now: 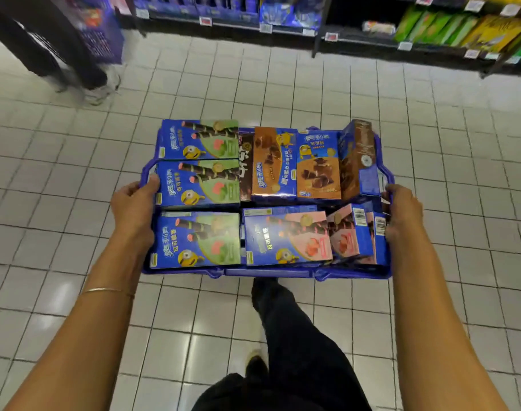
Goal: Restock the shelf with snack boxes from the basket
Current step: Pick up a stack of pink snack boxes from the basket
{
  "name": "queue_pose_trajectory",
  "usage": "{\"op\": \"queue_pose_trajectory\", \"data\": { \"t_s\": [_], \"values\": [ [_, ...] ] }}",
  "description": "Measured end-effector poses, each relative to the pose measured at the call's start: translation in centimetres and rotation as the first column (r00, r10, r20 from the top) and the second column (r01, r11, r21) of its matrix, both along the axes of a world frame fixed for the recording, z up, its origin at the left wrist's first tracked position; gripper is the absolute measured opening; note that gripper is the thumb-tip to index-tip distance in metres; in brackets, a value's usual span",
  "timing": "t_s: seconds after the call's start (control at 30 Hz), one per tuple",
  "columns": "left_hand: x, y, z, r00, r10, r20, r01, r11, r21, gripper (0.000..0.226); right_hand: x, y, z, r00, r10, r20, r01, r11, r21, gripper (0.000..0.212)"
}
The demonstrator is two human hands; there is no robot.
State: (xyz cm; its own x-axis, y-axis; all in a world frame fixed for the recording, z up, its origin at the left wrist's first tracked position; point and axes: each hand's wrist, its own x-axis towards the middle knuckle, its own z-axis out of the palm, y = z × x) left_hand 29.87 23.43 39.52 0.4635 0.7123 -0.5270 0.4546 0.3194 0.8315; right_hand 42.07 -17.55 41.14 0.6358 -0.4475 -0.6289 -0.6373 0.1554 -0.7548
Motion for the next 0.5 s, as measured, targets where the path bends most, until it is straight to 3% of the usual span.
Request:
{"op": "queue_pose_trajectory", "data": {
  "t_s": [0.3, 0.5],
  "values": [
    [19.2, 8.9, 0.8, 0.999, 0.036, -0.021, -0.036, 0.999, 0.012, 0.036, 19.9, 9.7, -1.5, 0.997, 0.05, -0.065, -0.052, 0.998, -0.022, 0.027],
    [32.4, 15.6, 2.2, 1.0, 0.025, -0.011, -0.025, 1.0, 0.016, 0.025, 33.5, 16.2, 0.6, 0.992, 0.09, -0.09, -0.1, 0.989, -0.112, 0.016]
  ]
}}
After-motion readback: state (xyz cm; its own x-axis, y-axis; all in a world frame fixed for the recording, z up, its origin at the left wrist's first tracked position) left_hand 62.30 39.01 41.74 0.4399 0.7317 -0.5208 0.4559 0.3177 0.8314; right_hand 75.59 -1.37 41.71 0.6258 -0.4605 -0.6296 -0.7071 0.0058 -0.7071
